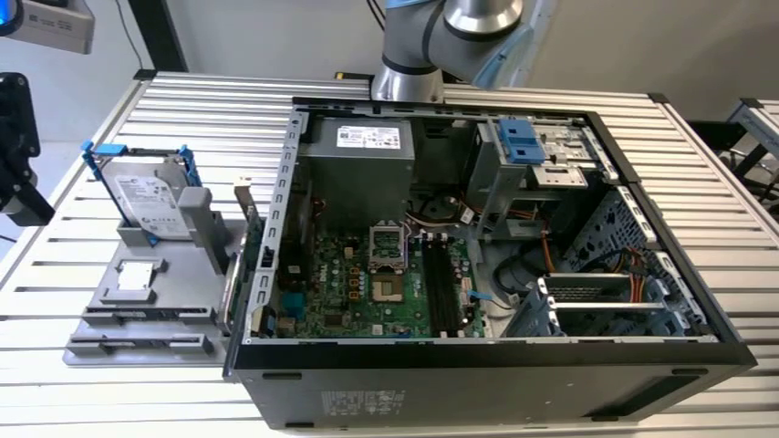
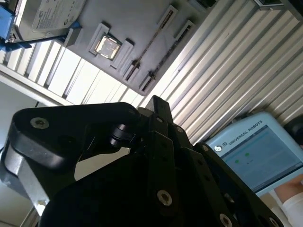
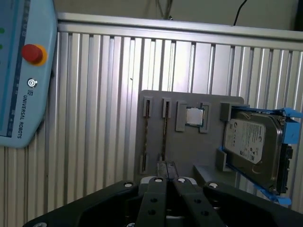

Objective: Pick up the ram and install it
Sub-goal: 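Pick up the ram and move it above insertion slot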

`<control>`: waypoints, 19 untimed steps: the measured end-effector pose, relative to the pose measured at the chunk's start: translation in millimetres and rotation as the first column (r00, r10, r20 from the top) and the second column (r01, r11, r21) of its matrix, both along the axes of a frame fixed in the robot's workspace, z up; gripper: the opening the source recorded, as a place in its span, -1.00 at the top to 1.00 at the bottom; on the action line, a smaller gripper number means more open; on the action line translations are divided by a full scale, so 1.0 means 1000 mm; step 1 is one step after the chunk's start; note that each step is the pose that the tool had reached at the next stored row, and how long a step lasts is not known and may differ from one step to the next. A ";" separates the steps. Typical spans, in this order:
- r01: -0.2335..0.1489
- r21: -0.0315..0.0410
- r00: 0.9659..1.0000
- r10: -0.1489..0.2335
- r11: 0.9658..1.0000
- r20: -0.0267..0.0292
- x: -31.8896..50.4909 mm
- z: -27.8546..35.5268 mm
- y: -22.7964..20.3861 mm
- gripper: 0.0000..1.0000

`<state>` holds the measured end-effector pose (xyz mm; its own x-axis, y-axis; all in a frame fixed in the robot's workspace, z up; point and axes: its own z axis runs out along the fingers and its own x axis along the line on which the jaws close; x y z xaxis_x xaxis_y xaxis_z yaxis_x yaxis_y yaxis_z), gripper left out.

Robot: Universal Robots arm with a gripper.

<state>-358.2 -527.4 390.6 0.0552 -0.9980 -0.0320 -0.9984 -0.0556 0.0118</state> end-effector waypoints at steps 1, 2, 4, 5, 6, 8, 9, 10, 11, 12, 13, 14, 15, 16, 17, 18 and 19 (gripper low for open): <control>0.000 0.000 1.000 0.000 1.000 0.000 0.0000 0.0000 0.0000 1.00; -0.001 0.000 1.000 0.001 1.000 0.000 0.0000 0.0000 0.0000 1.00; -0.001 0.000 1.000 0.001 1.000 0.000 0.0000 0.0000 0.0000 -1.00; -0.002 0.000 1.000 0.002 1.000 0.000 0.0000 0.0000 0.0000 -1.00; -0.002 0.000 1.000 0.002 1.000 0.000 0.0000 0.0000 0.0000 -1.00; -0.003 0.000 1.000 0.003 1.000 0.000 0.0000 0.0000 0.0000 -1.00; -0.003 0.000 1.000 0.003 1.000 0.000 0.0000 0.0000 0.0000 -1.00; -0.003 0.000 1.000 0.003 1.000 0.000 0.0000 0.0000 0.0000 -1.00; -0.004 0.000 1.000 0.004 1.000 0.000 0.0000 0.0000 0.0000 -1.00; -0.004 0.000 1.000 0.004 1.000 0.000 0.0000 0.0000 0.0000 -1.00; -0.004 0.000 1.000 0.004 1.000 0.000 0.0000 0.0000 0.0000 -1.00; -0.004 0.000 1.000 0.004 1.000 0.000 0.0000 0.0000 0.0000 -1.00; -0.005 0.000 1.000 0.005 1.000 0.000 0.0000 0.0000 0.0000 -1.00; -0.005 0.000 1.000 0.005 1.000 0.000 0.0000 0.0000 0.0000 -1.00; -0.005 0.000 1.000 0.005 1.000 0.000 0.0003 -0.0003 0.0000 -1.00; -0.005 0.000 1.000 0.005 1.000 0.000 0.0014 -0.0006 0.0000 -1.00; -0.005 0.000 1.000 0.005 1.000 0.000 0.0026 -0.0010 0.0000 -1.00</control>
<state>-355.7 -527.4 389.6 0.0602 -0.9977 -0.0320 -0.9981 -0.0606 0.0119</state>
